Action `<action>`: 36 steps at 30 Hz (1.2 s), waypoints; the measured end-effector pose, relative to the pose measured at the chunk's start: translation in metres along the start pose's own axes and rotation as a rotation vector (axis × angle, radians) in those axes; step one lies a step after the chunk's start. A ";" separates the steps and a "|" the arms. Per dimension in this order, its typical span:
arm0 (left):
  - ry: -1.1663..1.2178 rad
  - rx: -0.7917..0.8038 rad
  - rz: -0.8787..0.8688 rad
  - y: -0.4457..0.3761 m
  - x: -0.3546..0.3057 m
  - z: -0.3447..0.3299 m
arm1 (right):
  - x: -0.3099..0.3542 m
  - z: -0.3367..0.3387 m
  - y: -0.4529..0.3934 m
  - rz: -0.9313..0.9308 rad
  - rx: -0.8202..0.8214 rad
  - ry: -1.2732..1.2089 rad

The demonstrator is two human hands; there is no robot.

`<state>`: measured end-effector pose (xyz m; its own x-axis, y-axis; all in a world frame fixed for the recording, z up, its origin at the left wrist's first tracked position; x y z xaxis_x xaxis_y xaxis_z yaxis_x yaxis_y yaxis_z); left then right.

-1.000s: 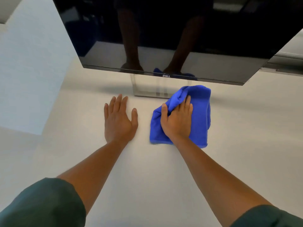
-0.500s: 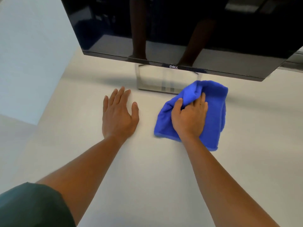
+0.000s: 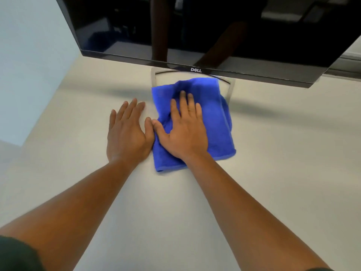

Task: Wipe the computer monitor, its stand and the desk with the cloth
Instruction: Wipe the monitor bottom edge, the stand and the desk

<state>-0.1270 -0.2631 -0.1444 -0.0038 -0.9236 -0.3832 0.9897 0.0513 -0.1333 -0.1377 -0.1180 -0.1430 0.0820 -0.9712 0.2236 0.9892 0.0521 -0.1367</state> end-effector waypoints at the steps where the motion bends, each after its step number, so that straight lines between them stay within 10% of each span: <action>1: 0.009 0.001 0.001 0.000 0.000 0.000 | 0.007 -0.003 -0.002 0.031 0.007 -0.003; 10: 0.052 -0.010 0.032 -0.001 0.003 -0.002 | 0.039 -0.014 -0.046 0.201 0.062 -0.124; 21: 0.040 -0.012 0.018 -0.001 0.005 -0.003 | 0.039 0.019 -0.075 0.000 -0.299 -0.466; 36: 0.084 -0.018 0.020 0.000 0.006 -0.001 | 0.057 -0.029 -0.090 0.169 0.025 -0.038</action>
<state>-0.1276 -0.2683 -0.1475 0.0028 -0.8875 -0.4609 0.9870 0.0767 -0.1416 -0.2259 -0.1845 -0.1459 0.2515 -0.9386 0.2360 0.9637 0.2203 -0.1510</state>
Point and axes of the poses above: each hand's wrist, its own y-axis away from the middle knuckle, its own z-axis out of the back of the hand, x = y × z, the point moved 8 cm from there along -y, towards the middle knuckle, and after that the axes turned 1 degree about -z, right-handed, at the moved point
